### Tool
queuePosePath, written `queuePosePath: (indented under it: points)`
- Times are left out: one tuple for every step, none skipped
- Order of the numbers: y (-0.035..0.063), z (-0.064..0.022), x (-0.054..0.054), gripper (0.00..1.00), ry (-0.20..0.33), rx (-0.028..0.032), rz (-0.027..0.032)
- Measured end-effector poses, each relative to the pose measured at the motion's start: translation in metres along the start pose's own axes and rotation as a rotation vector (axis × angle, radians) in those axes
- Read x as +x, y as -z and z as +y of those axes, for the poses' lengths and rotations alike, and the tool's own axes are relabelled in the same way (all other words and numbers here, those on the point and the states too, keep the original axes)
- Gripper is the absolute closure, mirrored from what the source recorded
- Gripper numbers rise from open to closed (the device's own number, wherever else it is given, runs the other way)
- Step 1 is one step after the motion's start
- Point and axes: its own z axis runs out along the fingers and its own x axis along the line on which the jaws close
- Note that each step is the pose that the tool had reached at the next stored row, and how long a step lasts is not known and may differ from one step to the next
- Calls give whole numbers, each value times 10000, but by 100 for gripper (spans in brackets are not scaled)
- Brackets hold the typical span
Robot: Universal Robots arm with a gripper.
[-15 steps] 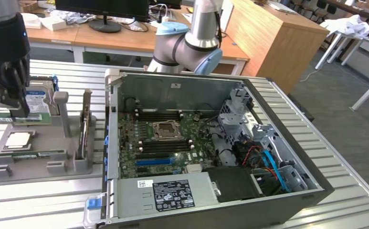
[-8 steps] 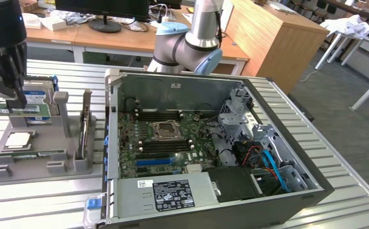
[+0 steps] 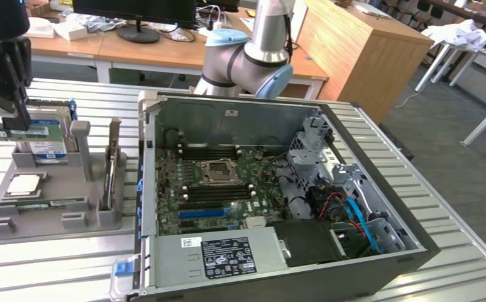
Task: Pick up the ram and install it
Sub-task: 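Pick up the ram and move it above insertion slot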
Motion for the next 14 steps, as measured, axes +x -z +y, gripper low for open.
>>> queuePosePath:
  points:
    - [20,0,-1,88,0,-1,0]
    - [38,1,-1,88,0,-1,0]
    - [57,1,-2,88,0,0,0]
    - [76,2,-2,88,0,-1,1]
    - [96,2,-3,88,0,-1,0]
    - [112,3,-4,88,0,-1,0]
    - [121,3,-4,88,0,0,0]
    - [121,3,-4,88,0,1,-1]
    - [121,3,-4,88,0,1,-1]
    - [121,3,-4,88,0,2,-1]
    - [122,3,-4,88,0,0,-1]
    - [122,3,-4,88,0,0,0]
    - [123,3,-4,88,0,-1,0]
    - [123,2,-4,88,0,-1,1]
